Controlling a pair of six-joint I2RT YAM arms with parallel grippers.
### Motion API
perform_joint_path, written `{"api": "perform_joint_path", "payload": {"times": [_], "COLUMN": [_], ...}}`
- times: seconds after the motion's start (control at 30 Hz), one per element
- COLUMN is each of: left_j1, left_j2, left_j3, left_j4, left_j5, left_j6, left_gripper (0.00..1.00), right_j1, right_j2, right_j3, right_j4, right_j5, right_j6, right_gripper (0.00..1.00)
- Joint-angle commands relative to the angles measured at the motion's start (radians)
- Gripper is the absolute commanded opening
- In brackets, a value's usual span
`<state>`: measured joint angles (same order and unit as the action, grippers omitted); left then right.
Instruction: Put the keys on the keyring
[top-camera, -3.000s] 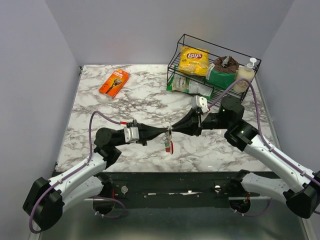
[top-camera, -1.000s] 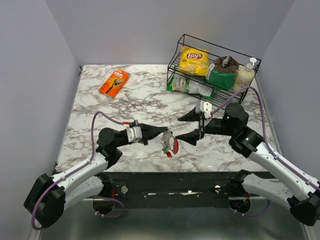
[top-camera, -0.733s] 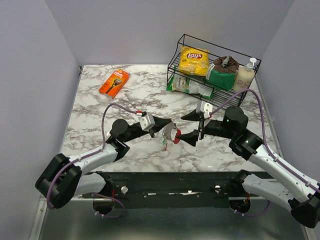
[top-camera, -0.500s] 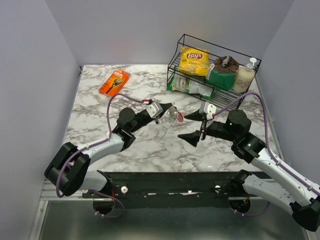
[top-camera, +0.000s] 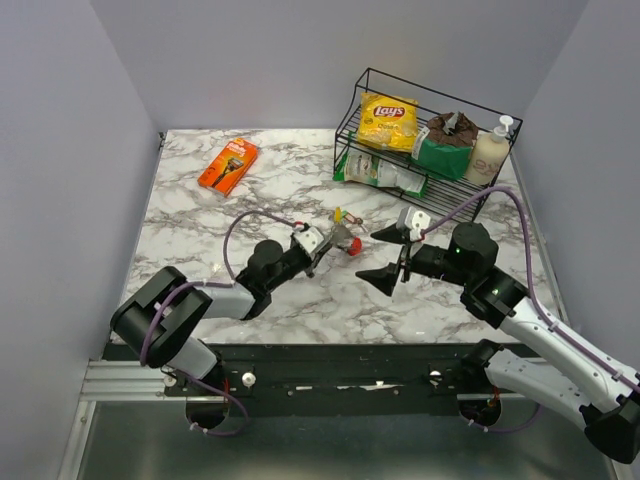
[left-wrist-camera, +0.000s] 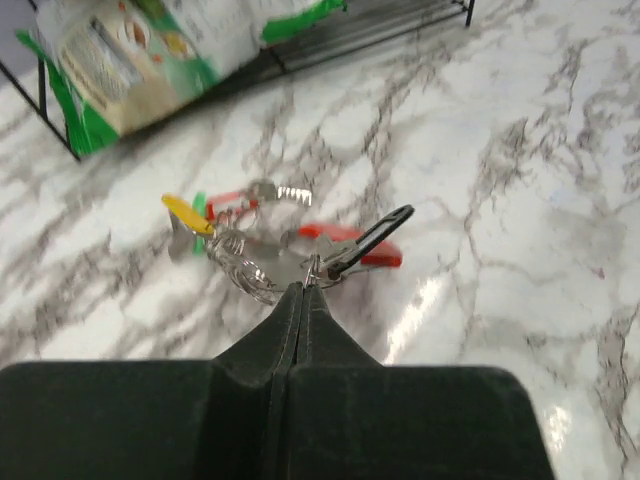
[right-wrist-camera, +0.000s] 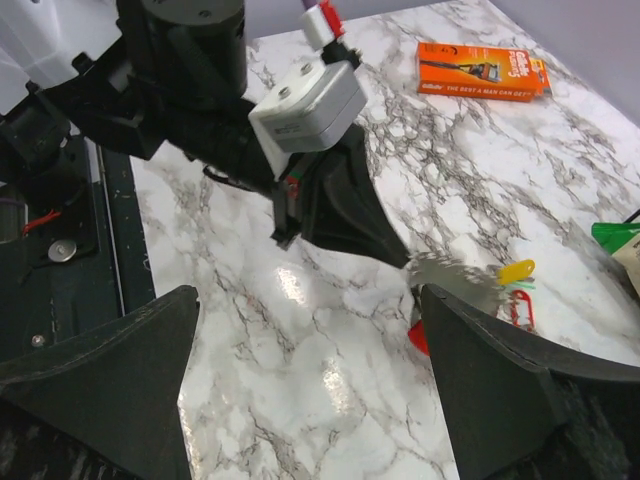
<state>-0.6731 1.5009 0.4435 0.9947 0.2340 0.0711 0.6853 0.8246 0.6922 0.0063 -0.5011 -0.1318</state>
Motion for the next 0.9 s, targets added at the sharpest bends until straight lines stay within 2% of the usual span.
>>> {"api": "perform_joint_path", "payload": {"times": [0.0, 0.03, 0.13, 0.17, 0.2, 0.23, 0.33, 0.37, 0.47, 0.53, 0.77, 0.87], "left_j1": [-0.025, -0.026, -0.031, -0.031, -0.033, -0.031, -0.031, -0.031, -0.031, -0.031, -0.031, -0.033], "left_j2": [-0.091, -0.108, -0.185, -0.205, -0.243, -0.258, -0.323, -0.333, -0.352, -0.349, -0.338, -0.326], "left_j3": [-0.150, -0.169, -0.219, -0.226, -0.223, -0.209, -0.112, -0.080, 0.065, 0.116, 0.149, 0.158], "left_j4": [0.099, 0.104, 0.098, 0.075, 0.052, 0.020, -0.209, -0.355, -0.630, -0.676, -0.659, -0.648], "left_j5": [-0.157, -0.176, -0.249, -0.281, -0.313, -0.340, -0.422, -0.444, -0.495, -0.486, -0.528, -0.504], "left_j6": [-0.067, -0.068, -0.113, -0.119, -0.158, -0.181, -0.276, -0.307, -0.401, -0.404, -0.433, -0.427], "left_gripper": [0.02, 0.18, 0.56, 0.63, 0.93, 0.99, 0.99, 0.99, 0.99, 0.99, 0.99, 0.99], "right_j1": [-0.006, -0.006, -0.006, -0.006, -0.006, -0.006, -0.006, -0.006, -0.006, -0.006, -0.004, -0.006], "right_j2": [0.016, 0.019, 0.042, 0.044, 0.047, 0.053, 0.061, 0.064, 0.073, 0.076, 0.085, 0.085], "right_j3": [-0.013, -0.008, 0.000, 0.001, 0.003, 0.004, 0.012, 0.012, 0.020, 0.027, 0.040, 0.043], "right_j4": [0.020, 0.023, 0.023, 0.024, 0.029, 0.031, 0.035, 0.035, 0.040, 0.041, 0.044, 0.046], "right_j5": [0.010, 0.006, -0.008, -0.011, -0.013, -0.013, -0.005, 0.004, 0.016, 0.033, 0.038, 0.036], "right_j6": [-0.011, -0.011, -0.011, -0.012, -0.011, -0.009, -0.002, 0.003, 0.008, 0.011, 0.015, 0.015], "right_gripper": [1.00, 1.00, 1.00, 1.00, 1.00, 1.00, 1.00, 1.00, 1.00, 1.00, 1.00, 1.00]}}
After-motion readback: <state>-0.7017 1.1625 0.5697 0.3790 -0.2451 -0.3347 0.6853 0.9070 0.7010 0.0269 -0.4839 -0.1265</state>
